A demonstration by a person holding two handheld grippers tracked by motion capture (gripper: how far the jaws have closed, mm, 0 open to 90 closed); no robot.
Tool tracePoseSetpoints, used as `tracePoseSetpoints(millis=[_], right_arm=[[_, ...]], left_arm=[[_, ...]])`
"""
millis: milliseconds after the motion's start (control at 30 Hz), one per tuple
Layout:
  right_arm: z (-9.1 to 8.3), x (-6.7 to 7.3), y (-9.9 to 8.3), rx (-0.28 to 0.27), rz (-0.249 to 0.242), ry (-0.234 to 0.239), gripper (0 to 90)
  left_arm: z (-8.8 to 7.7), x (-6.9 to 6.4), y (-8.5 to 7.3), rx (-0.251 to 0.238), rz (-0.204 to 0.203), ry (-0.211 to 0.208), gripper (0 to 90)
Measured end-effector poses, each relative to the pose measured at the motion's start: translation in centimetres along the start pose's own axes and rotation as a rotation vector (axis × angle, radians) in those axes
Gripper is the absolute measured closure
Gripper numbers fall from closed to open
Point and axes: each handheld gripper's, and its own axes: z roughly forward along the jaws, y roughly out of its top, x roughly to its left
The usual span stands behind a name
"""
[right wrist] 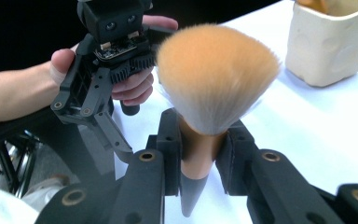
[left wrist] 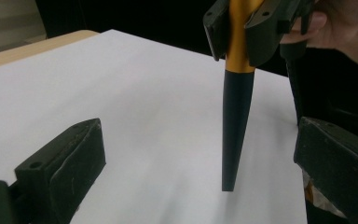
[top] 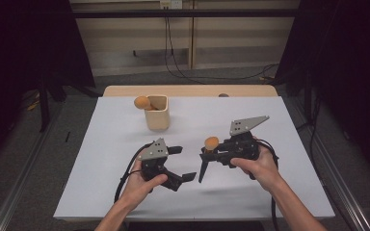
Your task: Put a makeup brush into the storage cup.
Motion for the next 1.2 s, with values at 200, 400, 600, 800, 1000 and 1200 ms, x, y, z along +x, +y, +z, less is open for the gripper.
tracePoseSetpoints(millis=[200, 400, 600, 800, 1000, 1200], right_arm=[[0.1, 0.1, 0.7, 0.020, -0.011, 0.001, 73.0], [0.5, 0.0, 1.1, 0.030, -0.009, 0.003, 73.0], [0.7, 0.1, 1.5, 0.035, -0.013, 0.006, 73.0], [1.0, 0.2, 1.6, 0.032, -0.014, 0.012, 73.0], [1.0, 0.1, 1.5, 0.031, -0.013, 0.014, 73.0], [1.3, 0.0, 1.3, 0.024, -0.010, 0.013, 73.0]], left_arm=[[0.3, -0.3, 0.1, -0.002, 0.009, -0.008, 1.9], [0.9, -0.5, 0.6, -0.018, -0.003, 0.002, 1.9], [1.8, -0.5, 1.0, 0.003, 0.005, -0.007, 2.7], [2.5, -0.3, 1.2, 0.011, -0.023, -0.009, 7.5], [2.8, -0.3, 1.2, 0.003, -0.021, -0.015, 20.1], [2.7, -0.2, 1.2, -0.030, -0.053, -0.033, 33.7]])
